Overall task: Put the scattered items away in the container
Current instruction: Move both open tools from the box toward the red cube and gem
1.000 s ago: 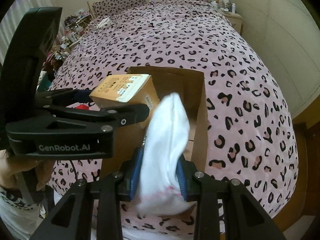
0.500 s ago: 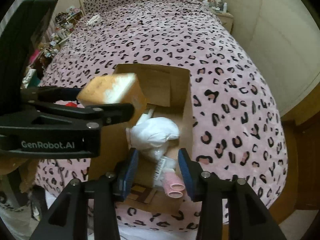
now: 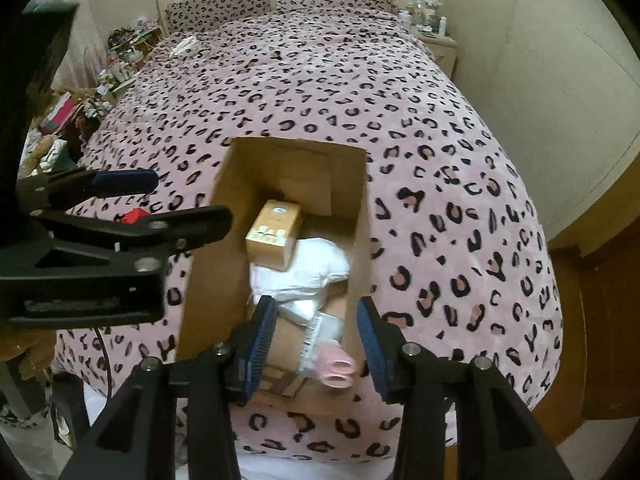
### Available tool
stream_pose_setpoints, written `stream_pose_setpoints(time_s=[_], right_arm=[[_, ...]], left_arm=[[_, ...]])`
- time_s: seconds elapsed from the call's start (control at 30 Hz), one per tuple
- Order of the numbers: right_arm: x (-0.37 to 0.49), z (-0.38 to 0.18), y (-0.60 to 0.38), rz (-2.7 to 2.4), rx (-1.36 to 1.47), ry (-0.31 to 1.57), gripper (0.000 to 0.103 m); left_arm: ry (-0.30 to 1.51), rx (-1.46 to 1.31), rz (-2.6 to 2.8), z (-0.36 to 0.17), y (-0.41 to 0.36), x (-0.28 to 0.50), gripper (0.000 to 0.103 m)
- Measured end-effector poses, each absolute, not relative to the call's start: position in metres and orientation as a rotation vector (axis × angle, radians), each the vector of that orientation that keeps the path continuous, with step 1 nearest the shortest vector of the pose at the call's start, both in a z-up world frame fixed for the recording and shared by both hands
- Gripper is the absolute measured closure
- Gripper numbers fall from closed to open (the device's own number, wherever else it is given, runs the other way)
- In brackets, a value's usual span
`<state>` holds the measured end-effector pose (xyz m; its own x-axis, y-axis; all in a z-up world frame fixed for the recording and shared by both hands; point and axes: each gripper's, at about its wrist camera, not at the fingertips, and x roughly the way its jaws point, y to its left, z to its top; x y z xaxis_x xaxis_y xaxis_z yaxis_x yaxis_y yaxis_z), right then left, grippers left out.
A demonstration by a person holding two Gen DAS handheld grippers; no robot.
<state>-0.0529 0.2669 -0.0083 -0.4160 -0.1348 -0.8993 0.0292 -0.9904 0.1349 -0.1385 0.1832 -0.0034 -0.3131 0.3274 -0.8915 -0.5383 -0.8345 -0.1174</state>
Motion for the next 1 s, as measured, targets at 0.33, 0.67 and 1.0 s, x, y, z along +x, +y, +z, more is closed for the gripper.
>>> stream_pose_setpoints(time_s=[0.33,0.67,1.0], right_arm=[[-0.050,0.004,0.202,-2.390,1.454,-0.166,0.060],[-0.043,0.001,0.079,-2.349,1.312,0.084,0.060],[-0.060,-0.024,0.031,-2.351,1.466,0.179,0.060]], left_arm=[[0.234,-1.409,2.360,0.005,0.071,-0.103,0.014],[0.022,-1.530,2.506,-0.029,-0.078,-0.073,0.014],[-0.100,-1.580,2.529,-0.049,-0.136,-0.060,0.014]])
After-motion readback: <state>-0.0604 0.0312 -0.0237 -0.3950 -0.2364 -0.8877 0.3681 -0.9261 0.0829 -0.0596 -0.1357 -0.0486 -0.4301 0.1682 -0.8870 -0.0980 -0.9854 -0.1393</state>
